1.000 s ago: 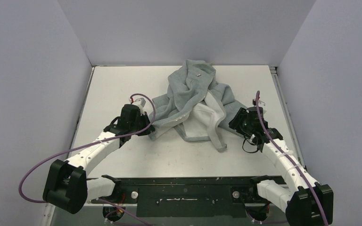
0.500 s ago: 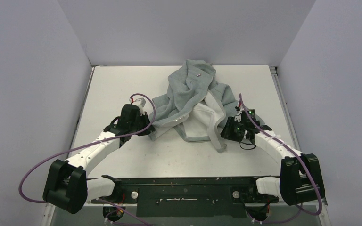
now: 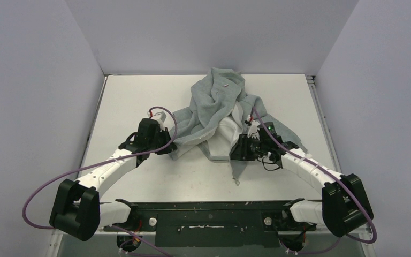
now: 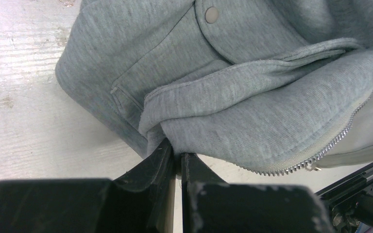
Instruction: Zip up the jacket
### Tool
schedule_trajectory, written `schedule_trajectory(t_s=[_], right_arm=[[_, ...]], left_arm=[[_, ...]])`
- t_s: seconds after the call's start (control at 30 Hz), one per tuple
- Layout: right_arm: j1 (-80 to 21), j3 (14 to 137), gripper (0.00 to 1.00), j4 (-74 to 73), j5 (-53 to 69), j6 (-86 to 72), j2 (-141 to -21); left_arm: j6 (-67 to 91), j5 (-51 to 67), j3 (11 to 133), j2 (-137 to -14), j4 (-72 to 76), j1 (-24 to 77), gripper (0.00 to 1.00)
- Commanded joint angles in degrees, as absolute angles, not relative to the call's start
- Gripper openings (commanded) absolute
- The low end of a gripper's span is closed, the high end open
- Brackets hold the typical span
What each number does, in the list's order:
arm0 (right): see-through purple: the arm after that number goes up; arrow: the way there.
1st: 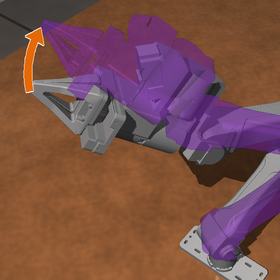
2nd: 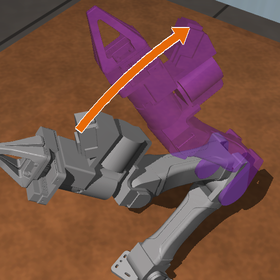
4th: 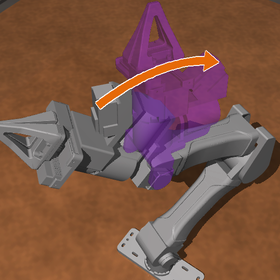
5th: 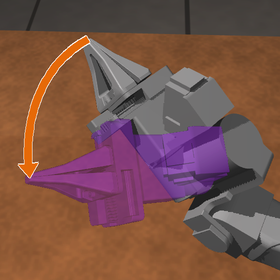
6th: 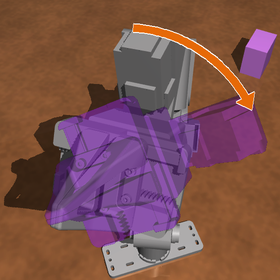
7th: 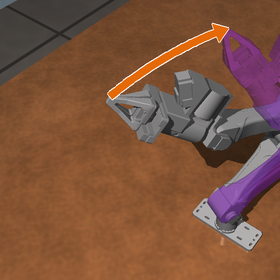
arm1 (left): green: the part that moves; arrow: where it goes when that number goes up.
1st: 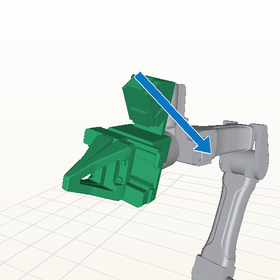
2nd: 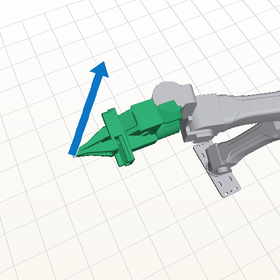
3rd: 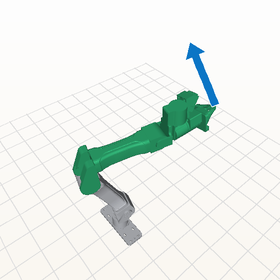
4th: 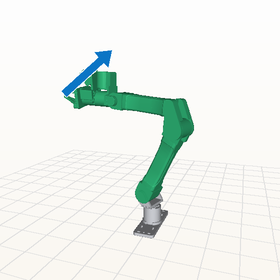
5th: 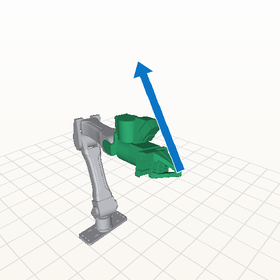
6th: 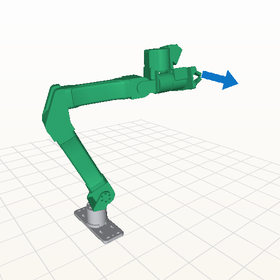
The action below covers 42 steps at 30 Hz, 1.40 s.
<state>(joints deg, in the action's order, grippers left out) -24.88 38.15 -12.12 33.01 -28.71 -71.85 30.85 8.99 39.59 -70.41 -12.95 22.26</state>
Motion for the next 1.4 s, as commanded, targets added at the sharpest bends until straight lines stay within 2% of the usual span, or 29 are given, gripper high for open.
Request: schedule_trajectory(t_s=[0.0, 0.2, 0.37, 0.5, 0.7, 1.07, 1.23, 1.37], right_arm=[[-30.22, 42.98, 0.33, -3.77, 26.83, -33.46, -76.22], [-36.57, 48.33, 0.34, -3.62, 17.08, -33.73, -86.62], [-37.7, 50.39, 0.35, -5.16, 12.41, -33.1, -89.46], [-37.71, 50.31, 0.4, -5.97, 12.93, -32.18, -86.36], [-37.24, 49.09, 0.48, -8.2, 14.7, -29.37, -75.31], [-22.75, 46.4, 0.5, -15.29, 9.13, -31.55, -62.01], [-17.19, 45.9, 0.43, -18.27, 7.02, -36.91, -64.79], [-15.84, 44.06, 0.42, -15.13, 9.51, -39.23, -66.85]], left_arm=[[30.94, 9.66, 40.12, -69.19, -9.98, 21.8, 0.0], [31.26, 9.57, 39.25, -68.0, -10.27, 21.8, 0.0], [31.19, 9.71, 38.86, -67.68, -10.46, 21.79, 0.0], [31.03, 9.01, 38.96, -66.93, -10.9, 21.71, 0.0], [31.41, 9.49, 39.31, -67.1, -10.29, 21.71, 0.0], [33.11, 5.11, 45.66, -56.19, -9.04, 21.88, 0.0], [38.45, 3.63, 48.43, -52.43, -4.53, 23.73, 0.0], [40.79, 1.57, 50.11, -53.77, 2.34, 30.45, 0.0]])
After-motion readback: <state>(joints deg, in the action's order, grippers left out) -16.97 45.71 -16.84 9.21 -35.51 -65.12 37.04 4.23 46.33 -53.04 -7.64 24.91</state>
